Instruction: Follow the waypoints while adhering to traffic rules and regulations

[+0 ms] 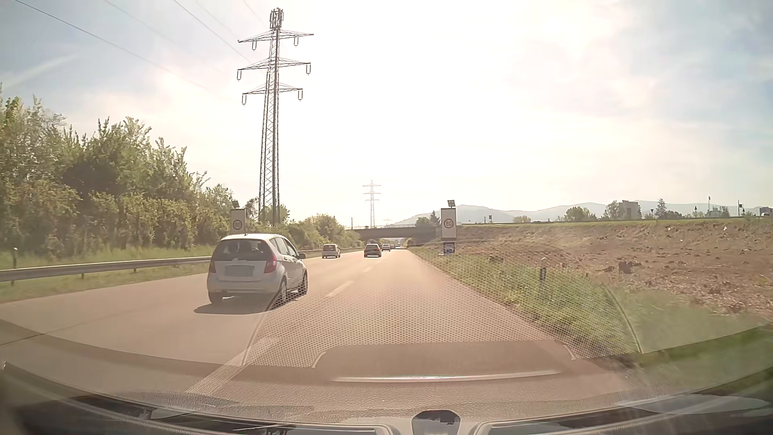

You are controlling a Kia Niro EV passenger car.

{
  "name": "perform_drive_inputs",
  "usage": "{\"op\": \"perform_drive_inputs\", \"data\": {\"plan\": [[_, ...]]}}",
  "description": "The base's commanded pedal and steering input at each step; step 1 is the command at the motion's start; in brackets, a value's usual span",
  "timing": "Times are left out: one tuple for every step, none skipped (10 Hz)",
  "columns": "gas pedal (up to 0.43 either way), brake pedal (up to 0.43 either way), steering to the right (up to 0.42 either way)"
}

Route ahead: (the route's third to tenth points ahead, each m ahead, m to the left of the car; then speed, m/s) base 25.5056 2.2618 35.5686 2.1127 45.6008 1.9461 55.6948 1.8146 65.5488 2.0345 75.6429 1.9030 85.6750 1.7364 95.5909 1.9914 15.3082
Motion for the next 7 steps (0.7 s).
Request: {"op": "perform_drive_inputs", "data": {"plan": [[0.287,0.000,0.001],[0.287,0.000,0.000],[0.287,0.000,0.001],[0.287,0.000,0.000],[0.287,0.000,0.001],[0.287,0.000,0.000],[0.287,0.000,0.000]]}}
